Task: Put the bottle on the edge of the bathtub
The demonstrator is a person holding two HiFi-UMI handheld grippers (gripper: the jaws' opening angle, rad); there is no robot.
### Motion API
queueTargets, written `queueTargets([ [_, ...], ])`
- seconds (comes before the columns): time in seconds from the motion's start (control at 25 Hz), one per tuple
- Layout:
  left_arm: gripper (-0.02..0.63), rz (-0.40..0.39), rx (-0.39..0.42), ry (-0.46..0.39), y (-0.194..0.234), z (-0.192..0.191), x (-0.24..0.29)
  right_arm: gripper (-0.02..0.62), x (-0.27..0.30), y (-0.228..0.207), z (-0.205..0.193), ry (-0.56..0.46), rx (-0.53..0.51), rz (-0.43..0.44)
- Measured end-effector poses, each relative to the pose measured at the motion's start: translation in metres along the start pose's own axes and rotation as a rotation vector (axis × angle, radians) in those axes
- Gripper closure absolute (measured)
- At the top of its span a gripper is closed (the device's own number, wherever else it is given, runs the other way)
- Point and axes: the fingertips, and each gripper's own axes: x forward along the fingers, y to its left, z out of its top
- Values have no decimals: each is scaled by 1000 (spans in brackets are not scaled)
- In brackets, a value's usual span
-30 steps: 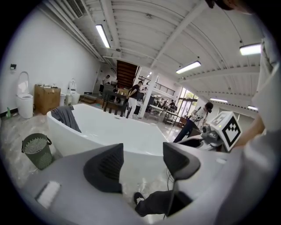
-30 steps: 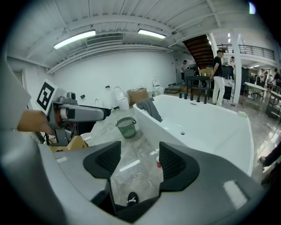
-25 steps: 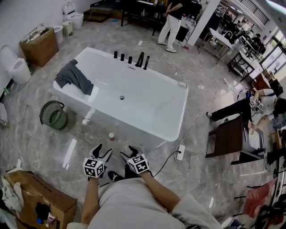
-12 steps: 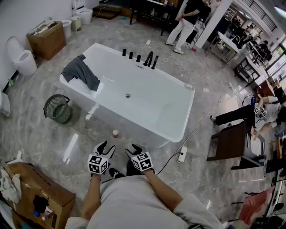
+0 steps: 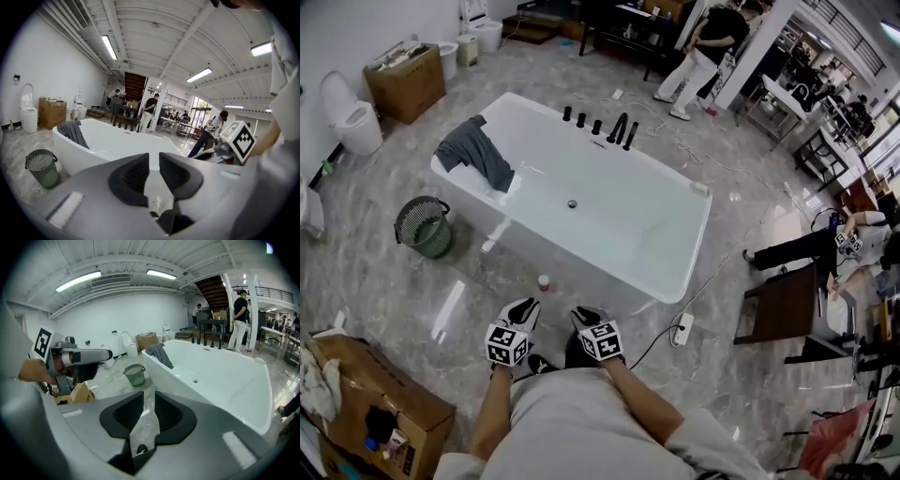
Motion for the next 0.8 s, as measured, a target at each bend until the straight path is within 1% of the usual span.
queueTargets([
  [0.16,510,3,21,24,-4,-4,3,550,-3,-7,-1,-14,12,-7],
  [0.32,548,30,7,29,0,-6,0,594,-4,-10,0,-21,33,-10],
  [0.8,549,42,-49,31,3,-13,-11,594,-4,-7,-8,-18,26,-13],
])
